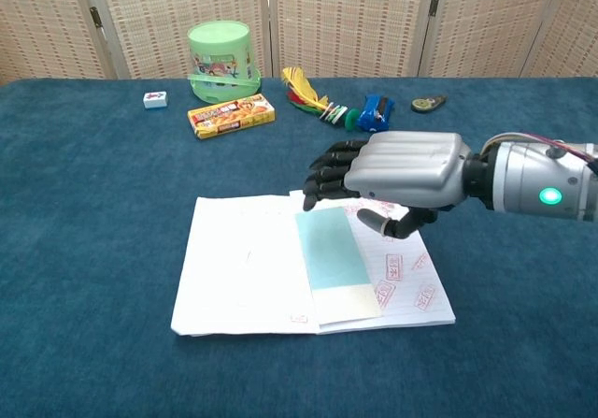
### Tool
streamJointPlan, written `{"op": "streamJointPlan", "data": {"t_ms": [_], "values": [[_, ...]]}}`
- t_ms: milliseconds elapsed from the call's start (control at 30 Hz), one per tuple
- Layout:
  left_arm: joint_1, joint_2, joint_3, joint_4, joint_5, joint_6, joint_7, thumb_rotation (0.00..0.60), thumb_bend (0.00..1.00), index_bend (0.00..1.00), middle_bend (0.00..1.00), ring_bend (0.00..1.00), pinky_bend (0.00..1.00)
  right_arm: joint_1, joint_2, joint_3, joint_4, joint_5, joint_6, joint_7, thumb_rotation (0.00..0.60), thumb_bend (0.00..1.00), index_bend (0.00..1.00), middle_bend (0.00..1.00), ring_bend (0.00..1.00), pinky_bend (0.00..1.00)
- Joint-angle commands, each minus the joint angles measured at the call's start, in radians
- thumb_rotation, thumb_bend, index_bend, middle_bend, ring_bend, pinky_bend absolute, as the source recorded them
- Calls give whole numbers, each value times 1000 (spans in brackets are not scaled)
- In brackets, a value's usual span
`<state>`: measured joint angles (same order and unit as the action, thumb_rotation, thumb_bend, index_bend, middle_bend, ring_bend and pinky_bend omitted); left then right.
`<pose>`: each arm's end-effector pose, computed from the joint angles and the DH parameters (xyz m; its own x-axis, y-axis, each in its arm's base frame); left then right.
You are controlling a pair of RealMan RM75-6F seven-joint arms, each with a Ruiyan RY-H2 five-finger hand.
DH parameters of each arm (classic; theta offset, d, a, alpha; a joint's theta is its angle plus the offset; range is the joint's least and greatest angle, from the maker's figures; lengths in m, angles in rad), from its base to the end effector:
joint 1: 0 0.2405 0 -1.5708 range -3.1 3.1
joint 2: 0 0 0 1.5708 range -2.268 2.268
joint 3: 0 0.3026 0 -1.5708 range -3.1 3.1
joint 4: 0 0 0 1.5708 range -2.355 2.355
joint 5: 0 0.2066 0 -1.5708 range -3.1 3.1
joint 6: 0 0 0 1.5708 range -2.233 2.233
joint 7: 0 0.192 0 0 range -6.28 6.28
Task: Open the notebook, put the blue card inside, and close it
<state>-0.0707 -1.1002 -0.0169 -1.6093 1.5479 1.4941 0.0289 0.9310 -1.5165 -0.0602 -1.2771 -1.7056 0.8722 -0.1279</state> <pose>-0.3502 0.2204 0.1815 0.4457 0.0290 0.8947 0.8948 -0.0428 -0.4444 -0.1356 -0.3934 -0.0683 0.7970 -0.0243 0.6035 -0.3361 -0.8481 0.4096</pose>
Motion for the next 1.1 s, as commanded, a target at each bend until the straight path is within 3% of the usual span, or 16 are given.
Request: {"op": "streamJointPlan", "data": {"t_ms": [33, 200, 467, 767, 1100], "values": [[1, 1, 1, -3, -1, 2, 2, 600, 277, 122, 89, 110, 171, 33, -18, 49, 14, 64, -76, -24, 600, 762, 78, 147, 0, 0], [6, 5, 3, -7, -2, 7, 4, 600, 277, 122, 89, 110, 171, 78, -56, 99, 44, 135, -167, -27, 600, 877, 21, 165, 0, 0], [16, 7, 9, -4, -11, 13, 0, 600, 277, 122, 89, 110, 171, 135, -131, 145, 139, 216, -267, -48, 600, 911, 12, 171, 0, 0], [24, 7, 12, 4, -18, 16, -8, 600, 277, 122, 89, 110, 171, 158, -193, 161, 235, 265, -304, -42, 600, 912, 12, 171, 0, 0], [25, 1, 13, 13, -20, 12, -16, 600, 277, 122, 89, 110, 171, 149, -192, 142, 237, 282, -311, -43, 600, 911, 12, 171, 0, 0]]}}
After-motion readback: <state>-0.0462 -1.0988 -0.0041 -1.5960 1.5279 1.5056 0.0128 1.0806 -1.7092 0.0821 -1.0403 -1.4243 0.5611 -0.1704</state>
